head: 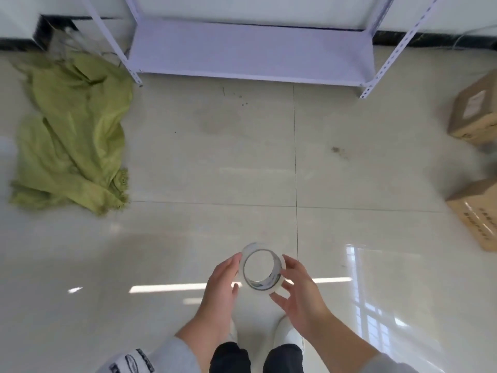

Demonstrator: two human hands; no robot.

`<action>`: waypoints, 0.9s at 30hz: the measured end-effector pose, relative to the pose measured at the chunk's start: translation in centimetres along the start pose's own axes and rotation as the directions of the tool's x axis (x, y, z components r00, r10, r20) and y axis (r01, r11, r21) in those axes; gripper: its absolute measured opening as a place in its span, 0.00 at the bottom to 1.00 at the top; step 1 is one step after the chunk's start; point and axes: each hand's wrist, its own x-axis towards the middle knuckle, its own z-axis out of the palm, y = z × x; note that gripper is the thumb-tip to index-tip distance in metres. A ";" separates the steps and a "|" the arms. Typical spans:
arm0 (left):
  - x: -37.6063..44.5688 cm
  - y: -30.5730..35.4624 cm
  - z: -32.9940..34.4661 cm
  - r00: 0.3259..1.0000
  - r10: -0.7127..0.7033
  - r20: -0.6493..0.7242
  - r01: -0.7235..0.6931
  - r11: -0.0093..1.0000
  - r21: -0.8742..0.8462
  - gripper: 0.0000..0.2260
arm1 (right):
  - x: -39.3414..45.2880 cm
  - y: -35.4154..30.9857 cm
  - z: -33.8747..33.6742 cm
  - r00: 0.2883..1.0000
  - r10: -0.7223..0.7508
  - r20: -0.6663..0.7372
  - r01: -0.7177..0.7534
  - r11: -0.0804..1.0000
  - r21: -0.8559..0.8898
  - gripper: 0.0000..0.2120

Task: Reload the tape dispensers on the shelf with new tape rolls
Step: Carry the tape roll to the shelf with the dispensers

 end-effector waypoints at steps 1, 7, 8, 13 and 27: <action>-2.1 2.4 0.1 0.999 0.031 0.033 -0.031 1.000 0.004 0.14 | -2.4 -1.5 1.2 0.999 -0.032 0.014 0.032 0.999 0.013 0.18; -13.2 13.9 -0.6 0.975 0.189 0.117 -0.191 0.981 0.011 0.15 | -15.7 -10.0 9.0 0.980 -0.185 0.077 0.193 0.975 -0.110 0.22; -14.9 15.7 -0.6 0.964 0.225 0.142 -0.229 0.973 0.013 0.14 | -17.7 -11.1 10.2 0.971 -0.225 0.080 0.233 0.967 -0.107 0.22; -21.0 22.7 -1.1 0.900 0.399 0.177 -0.405 0.914 -0.001 0.12 | -25.5 -16.5 15.2 0.912 -0.379 0.154 0.394 0.915 -0.081 0.20; -19.0 45.8 8.0 0.684 0.704 0.192 -0.689 0.709 -0.149 0.24 | -27.4 -40.4 24.6 0.673 -0.617 0.407 0.707 0.699 -0.108 0.29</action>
